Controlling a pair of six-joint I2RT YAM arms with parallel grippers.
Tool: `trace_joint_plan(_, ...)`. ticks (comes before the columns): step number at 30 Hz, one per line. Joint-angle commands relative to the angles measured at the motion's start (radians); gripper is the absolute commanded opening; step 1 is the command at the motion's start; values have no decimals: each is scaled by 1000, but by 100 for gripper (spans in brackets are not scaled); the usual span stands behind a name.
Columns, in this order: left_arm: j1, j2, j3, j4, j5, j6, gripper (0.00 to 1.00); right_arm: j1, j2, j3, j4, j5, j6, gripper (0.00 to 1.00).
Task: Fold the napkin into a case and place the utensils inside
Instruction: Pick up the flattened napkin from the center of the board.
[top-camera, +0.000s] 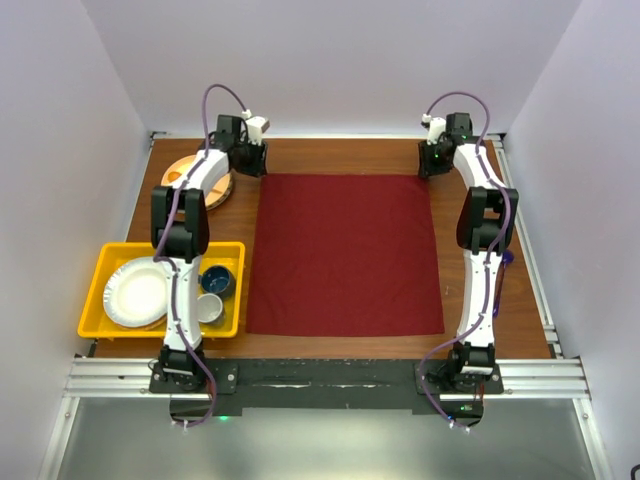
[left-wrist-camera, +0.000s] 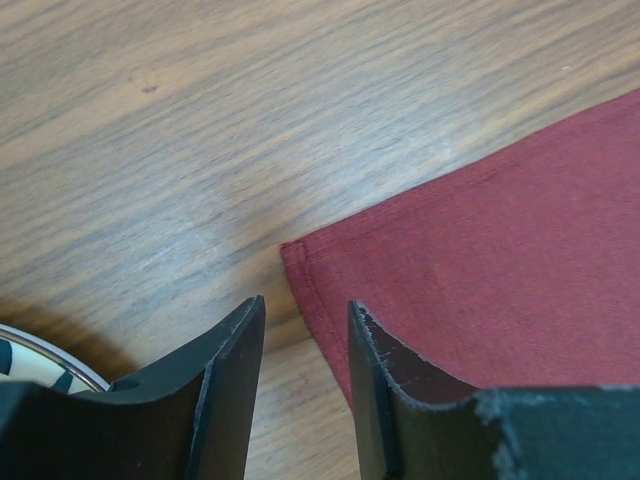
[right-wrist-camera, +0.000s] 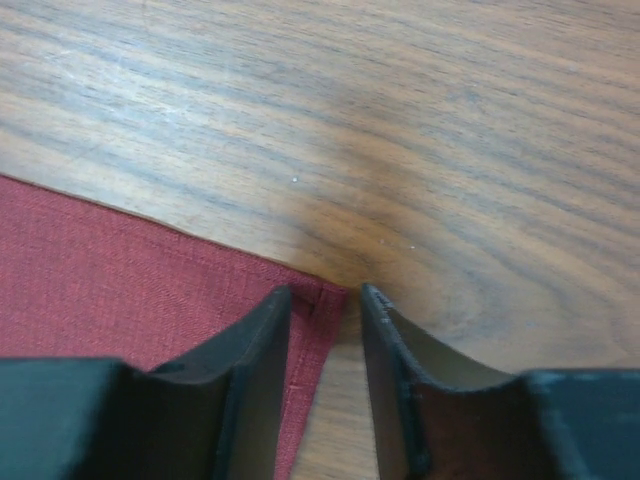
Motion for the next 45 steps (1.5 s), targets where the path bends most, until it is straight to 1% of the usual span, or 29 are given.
trace_joint_plan(1,7,25,14,16,-43,21,43,-1,-8,-36,18,5,-9,34)
trace_joint_plan(6,3,48,28,19,-50,31,43,5,-17,-51,16,-37,-10,20)
trace_joint_plan(8,2,52,39,17,-55,37,43,5,-17,-50,16,-40,-12,14)
trace_joint_plan(9,0,59,40,16,-57,38,43,6,-17,-50,15,-44,-13,9)
trace_joint_plan(12,-1,68,43,16,-70,47,43,11,-19,-47,12,-46,-18,0)
trace_joint_plan(15,-3,77,52,13,-77,51,42,11,-19,-45,10,-48,-18,0)
trace_joint_plan(25,-12,114,114,31,-12,28,41,17,-20,-47,13,-38,-15,0)
trace_joint_plan(30,-16,143,154,21,-4,29,40,19,-17,-39,12,-29,-15,0)
trace_joint_plan(38,-30,138,105,5,-4,55,30,19,-14,-34,12,-23,-16,0)
trace_joint_plan(45,-61,123,74,-1,-4,116,28,20,-22,-33,9,-20,-18,0)
